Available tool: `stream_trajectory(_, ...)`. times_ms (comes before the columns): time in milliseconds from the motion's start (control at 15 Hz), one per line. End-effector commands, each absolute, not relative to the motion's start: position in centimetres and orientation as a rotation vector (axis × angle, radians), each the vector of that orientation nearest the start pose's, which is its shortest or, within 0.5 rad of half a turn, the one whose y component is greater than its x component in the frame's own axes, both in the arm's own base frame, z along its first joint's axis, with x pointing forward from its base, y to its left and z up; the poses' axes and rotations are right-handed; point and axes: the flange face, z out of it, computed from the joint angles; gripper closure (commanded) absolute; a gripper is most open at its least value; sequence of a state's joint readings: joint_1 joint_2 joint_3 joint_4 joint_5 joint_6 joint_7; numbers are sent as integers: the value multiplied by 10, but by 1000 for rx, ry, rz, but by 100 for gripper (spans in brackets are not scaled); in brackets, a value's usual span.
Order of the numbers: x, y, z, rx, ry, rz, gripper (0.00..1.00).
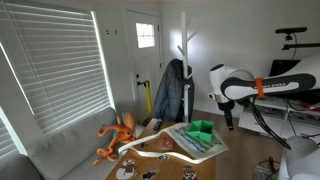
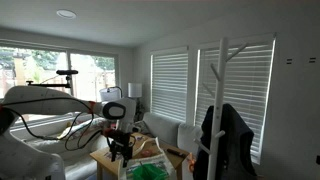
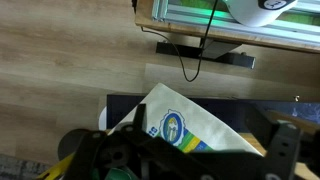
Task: Put the remote in the green box
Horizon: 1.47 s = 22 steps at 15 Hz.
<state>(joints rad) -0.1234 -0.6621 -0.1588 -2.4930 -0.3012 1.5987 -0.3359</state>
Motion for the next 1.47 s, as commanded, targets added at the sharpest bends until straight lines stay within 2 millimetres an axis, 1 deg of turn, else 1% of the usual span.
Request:
stream_trajectory(0, 305, -125, 489, -3226, -231, 460, 0)
stream_trajectory(200, 305, -125, 489, -3226, -231, 460, 0)
stream_trajectory(267, 307, -124, 489, -3235, -190, 462, 0)
stream_trajectory(333, 314, -124, 490, -3227, -89, 459, 0)
stream_trajectory(400, 327, -126, 492, -3200, 54, 472, 0)
stream_trajectory(600, 359, -139, 509, -3190, 303, 396, 0)
stream_trajectory(933, 431, -172, 543, -3095, 680, 311, 0)
stream_trajectory(1133, 476, -186, 551, -3011, 891, 281, 0)
stream_trajectory(1200, 443, -175, 546, -3080, 765, 254, 0)
stream_trajectory(1267, 453, -178, 545, -3078, 780, 256, 0)
stream_trajectory(1400, 455, -177, 538, -3078, 775, 280, 0)
